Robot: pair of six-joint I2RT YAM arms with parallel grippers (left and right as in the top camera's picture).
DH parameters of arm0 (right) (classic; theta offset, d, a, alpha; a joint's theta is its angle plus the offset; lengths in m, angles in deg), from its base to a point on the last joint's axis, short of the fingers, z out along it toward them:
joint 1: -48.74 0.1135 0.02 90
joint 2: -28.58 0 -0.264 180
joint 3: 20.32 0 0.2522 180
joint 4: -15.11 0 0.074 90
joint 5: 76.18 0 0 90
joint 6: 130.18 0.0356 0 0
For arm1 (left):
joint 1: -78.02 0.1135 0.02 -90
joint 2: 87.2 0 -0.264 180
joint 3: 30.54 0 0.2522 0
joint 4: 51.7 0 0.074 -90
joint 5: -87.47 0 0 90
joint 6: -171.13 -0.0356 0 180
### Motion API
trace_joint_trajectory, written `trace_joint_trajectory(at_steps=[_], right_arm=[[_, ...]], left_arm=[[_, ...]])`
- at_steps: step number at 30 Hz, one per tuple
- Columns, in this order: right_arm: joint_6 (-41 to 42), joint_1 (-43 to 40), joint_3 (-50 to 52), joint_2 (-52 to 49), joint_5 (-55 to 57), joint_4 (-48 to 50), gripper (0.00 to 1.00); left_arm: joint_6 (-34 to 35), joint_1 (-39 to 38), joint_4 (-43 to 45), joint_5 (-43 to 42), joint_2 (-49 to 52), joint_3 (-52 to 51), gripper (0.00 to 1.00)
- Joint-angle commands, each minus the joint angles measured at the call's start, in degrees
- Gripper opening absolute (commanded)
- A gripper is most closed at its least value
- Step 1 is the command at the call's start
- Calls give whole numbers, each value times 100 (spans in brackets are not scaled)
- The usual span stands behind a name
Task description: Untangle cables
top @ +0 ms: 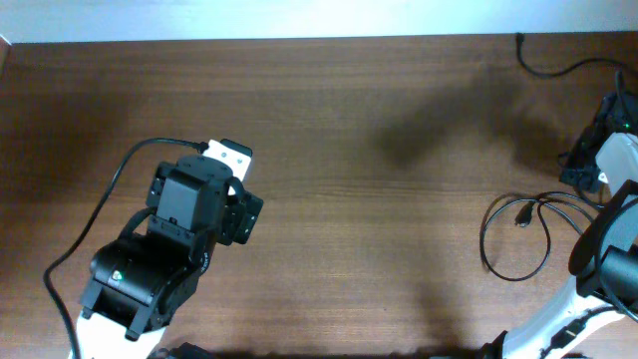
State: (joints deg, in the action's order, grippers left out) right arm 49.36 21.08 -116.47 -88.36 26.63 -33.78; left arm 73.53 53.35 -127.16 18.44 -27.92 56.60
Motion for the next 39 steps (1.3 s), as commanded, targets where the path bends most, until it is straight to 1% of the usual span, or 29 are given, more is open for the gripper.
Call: trace_joint_trajectory(at_steps=[1, 3, 6, 8, 10, 11, 12, 14, 17, 20, 23, 26, 29, 30, 31, 32, 36, 39], right_arm=[[-61, -20, -66, 96, 90, -15, 50], [-61, -22, -66, -50, 96, -15, 49], [-61, -17, -66, -219, 72, -11, 43], [-57, -15, -66, -238, 72, 35, 41], [111, -55, -68, -238, 39, 61, 32], [463, -101, -68, -238, -157, 31, 33], [925, -179, -66, -238, -525, -2, 36], [1641, -306, -66, -238, -1080, 9, 40], [2441, -389, -66, -238, -1141, -22, 39], [2955, -387, -66, -243, -1156, -33, 39], [2992, -393, -66, -243, -997, 50, 40], [2968, -393, -66, -321, -546, 4, 40], [2920, -435, -66, -446, -551, -68, 40], [2922, -435, -66, -474, -549, -74, 38], [2920, -433, -66, -492, -546, -76, 31], [2883, -428, -66, -507, -546, -74, 4], [2616, -431, -68, -525, -463, -35, 4], [1893, -393, -83, -289, -1040, 236, 4]], left_arm=[[90, 17, -13, -68, -37, 15, 99], [90, 17, -13, -68, -39, 15, 99], [90, 17, -13, -68, -39, 15, 99], [90, 17, -11, -66, -37, 15, 99], [90, 17, -11, -66, -37, 15, 99], [90, 17, -11, -66, -37, 15, 99], [90, 17, -13, -68, -37, 15, 99], [92, 17, -33, -68, -39, 15, 99], [87, 17, -81, -61, -39, 15, 99], [85, 17, -81, -59, -37, 15, 99], [87, 17, -175, -63, -33, 15, 99], [90, 17, -323, -63, -33, 15, 99], [90, 17, -348, -63, -33, 15, 99], [90, 17, -348, -63, -33, 15, 99], [90, 17, -350, -63, -33, 15, 99], [90, 17, -350, -63, -33, 15, 99], [90, 17, -348, -66, -33, 15, 99], [92, 17, -350, -70, -33, 15, 99]])
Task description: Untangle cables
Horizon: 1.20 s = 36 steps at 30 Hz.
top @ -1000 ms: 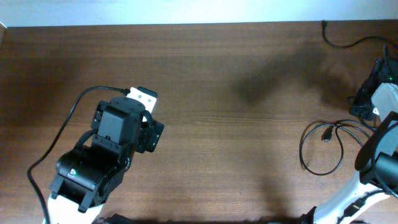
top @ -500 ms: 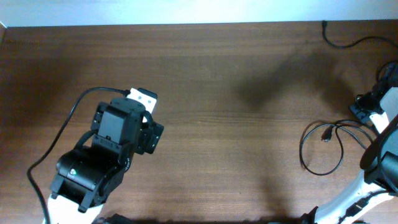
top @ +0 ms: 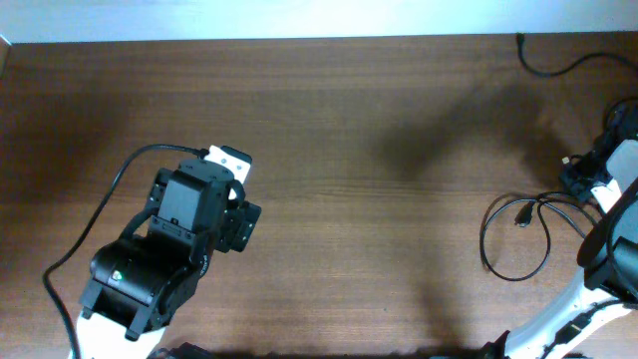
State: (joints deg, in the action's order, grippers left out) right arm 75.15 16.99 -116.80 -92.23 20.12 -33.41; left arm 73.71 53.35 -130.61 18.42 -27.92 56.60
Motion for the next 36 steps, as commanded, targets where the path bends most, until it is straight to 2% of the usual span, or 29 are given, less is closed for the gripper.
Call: trace_joint_trajectory(at_steps=[1, 5, 8, 13, 18, 25, 27, 31, 33, 34, 35, 36], right_arm=[[-973, 66, -55, 221, -551, 402, 4], [-1438, 463, -79, 664, -372, 872, 4], [-2186, 929, -87, 774, -577, 1705, 4], [-2253, 1976, -87, 774, -450, 1838, 4], [-2229, 2715, -87, 715, 807, 1709, 4], [-2260, 2612, -87, 402, 1241, 1770, 4], [-2616, 2428, -87, 302, 1231, 1923, 4], [-4074, 2114, -87, 4, 1189, 2500, 4], [-4352, 2111, -87, -101, 1202, 2610, 4], [-4356, 2111, -87, -142, 1180, 2645, 12], [-4354, 2111, -87, -157, 1150, 2667, 33], [-4352, 2116, -87, -166, 1126, 2682, 50]], left_arm=[[74, 17, -4, -68, -33, 15, 99], [74, 17, 20, -210, -17, 15, 99], [72, 17, 37, -278, 33, 15, 99], [72, 17, 33, -280, 197, 15, 99], [72, 17, 35, -282, 251, 15, 99], [72, 17, 28, -472, 251, 15, 99], [72, 17, 11, -472, 254, 15, 99], [72, 17, 11, -472, 254, 15, 99], [72, 17, 11, -472, 254, 15, 99], [72, 17, 11, -472, 254, 15, 99], [72, 17, 11, -474, 254, 15, 99], [72, 17, 9, -472, 254, 15, 99]])
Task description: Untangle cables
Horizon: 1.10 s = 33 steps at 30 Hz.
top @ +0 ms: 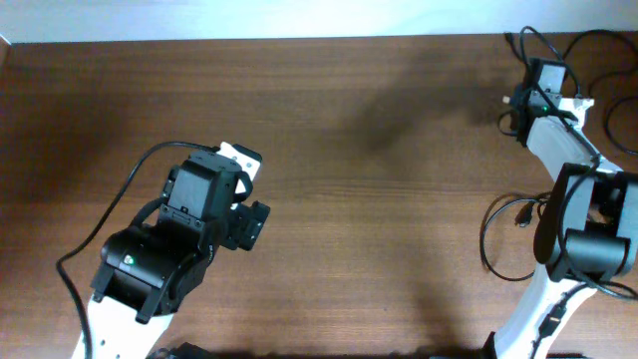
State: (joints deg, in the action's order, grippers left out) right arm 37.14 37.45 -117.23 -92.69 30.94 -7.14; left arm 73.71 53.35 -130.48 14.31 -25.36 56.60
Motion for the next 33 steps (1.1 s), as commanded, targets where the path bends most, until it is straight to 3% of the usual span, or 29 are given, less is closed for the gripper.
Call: trace_joint_trajectory(at_steps=[1, 2, 4, 10, 15, 16, 21, 26, 27, 29, 33], right_arm=[[-555, 76, -44, -120, -15, 136, 55], [-557, 76, -44, -118, -105, 195, 59], [-774, 63, -44, -118, -232, 223, 77], [-2968, 87, -44, 953, -140, 184, 78], [-6052, 66, -44, 2756, -151, 186, 79], [-6614, 66, -44, 3099, -210, 131, 84], [-9145, 57, -44, 4524, -1346, -1123, 85], [-10581, -138, -39, 3928, -1547, -3276, 85], [-10393, -192, -39, 3709, -1351, -3386, 85], [-8535, -409, -39, 3213, -791, -3237, 85], [-5923, -909, -37, 2588, -308, -3440, 86]], left_arm=[[72, 17, -7, -63, -2, 15, 99], [72, 17, -13, -61, -2, 15, 99], [72, 17, -22, -61, -2, 15, 99], [72, 17, -15, -61, -2, 15, 99], [188, 17, 7, -59, -2, 15, 99], [227, 17, 26, -59, -2, 15, 99], [291, 17, 157, -57, -2, 15, 99], [407, 17, 195, -63, -2, 15, 99], [422, 17, 195, -61, -2, 15, 99], [422, 17, 192, -61, -2, 15, 99], [422, 17, 131, -61, -2, 15, 99]])
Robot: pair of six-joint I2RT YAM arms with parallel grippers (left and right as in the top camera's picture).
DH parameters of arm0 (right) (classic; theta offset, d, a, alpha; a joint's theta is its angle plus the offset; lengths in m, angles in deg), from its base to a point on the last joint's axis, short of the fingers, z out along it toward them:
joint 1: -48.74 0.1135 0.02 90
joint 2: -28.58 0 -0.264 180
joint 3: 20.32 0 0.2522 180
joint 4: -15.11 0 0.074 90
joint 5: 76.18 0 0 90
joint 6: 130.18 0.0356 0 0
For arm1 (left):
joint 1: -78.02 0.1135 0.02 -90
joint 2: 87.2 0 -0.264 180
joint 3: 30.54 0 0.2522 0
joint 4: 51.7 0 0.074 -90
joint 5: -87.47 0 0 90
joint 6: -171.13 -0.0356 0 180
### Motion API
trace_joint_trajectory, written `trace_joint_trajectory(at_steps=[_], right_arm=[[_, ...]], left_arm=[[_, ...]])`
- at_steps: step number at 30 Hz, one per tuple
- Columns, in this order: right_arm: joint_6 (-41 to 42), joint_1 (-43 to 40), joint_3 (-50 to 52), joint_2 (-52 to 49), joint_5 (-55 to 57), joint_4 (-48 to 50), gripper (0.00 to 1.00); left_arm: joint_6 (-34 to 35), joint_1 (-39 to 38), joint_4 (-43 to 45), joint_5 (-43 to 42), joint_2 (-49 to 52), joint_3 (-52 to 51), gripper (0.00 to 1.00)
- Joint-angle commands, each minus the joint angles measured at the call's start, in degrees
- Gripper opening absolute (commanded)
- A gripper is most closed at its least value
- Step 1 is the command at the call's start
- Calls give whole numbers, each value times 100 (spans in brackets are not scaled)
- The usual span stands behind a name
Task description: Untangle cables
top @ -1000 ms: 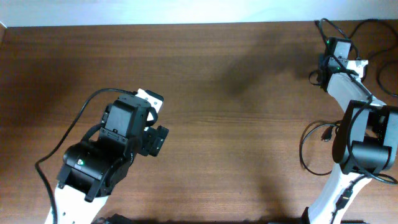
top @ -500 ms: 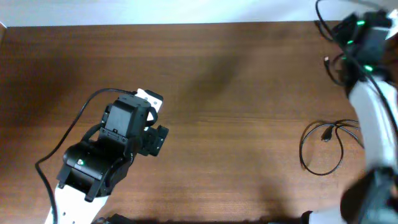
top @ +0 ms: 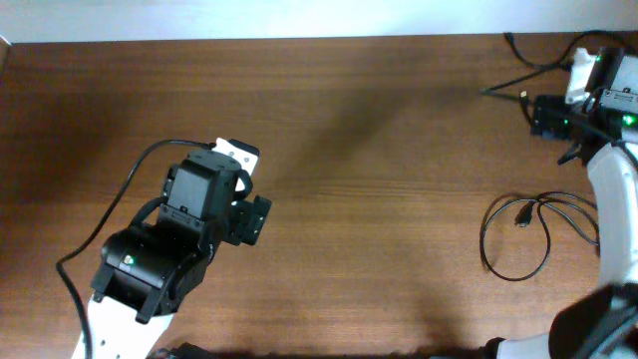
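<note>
Only the overhead view is given. A thin black cable (top: 505, 88) runs in a straight strand from a free end at the left toward my right gripper (top: 536, 106) near the far right corner. The gripper appears shut on it, though its fingertips are small here. More of that cable (top: 528, 52) curves by the far edge. A second black cable (top: 518, 239) lies in loose loops on the table (top: 399, 199) at the right. My left gripper (top: 239, 160) sits at the left, far from both cables; its jaws are hidden by the wrist.
The left arm's own black lead (top: 110, 214) arcs over the table at the left. The right arm's white links (top: 610, 189) cross the looped cable's right side. The table's far edge runs just behind the right gripper.
My right gripper has moved a little right and now points left, with a straight strand of cable stretched out to its left. The left arm has barely moved.
At first my right arm was at the right edge beside the looped cable, with the far cable lying untouched. Then its gripper was over the far cable at the back right. Now a strand of that cable stretches from it. The left arm only shifted slightly.
</note>
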State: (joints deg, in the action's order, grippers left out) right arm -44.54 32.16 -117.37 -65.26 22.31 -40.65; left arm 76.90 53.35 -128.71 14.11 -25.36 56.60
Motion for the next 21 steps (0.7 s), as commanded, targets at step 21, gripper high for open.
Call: trace_joint_trajectory(at_steps=[21], right_arm=[[3915, -2656, 1620, -776, -162, 1043, 99]], left_arm=[[101, 17, -74, -42, -2, 15, 99]])
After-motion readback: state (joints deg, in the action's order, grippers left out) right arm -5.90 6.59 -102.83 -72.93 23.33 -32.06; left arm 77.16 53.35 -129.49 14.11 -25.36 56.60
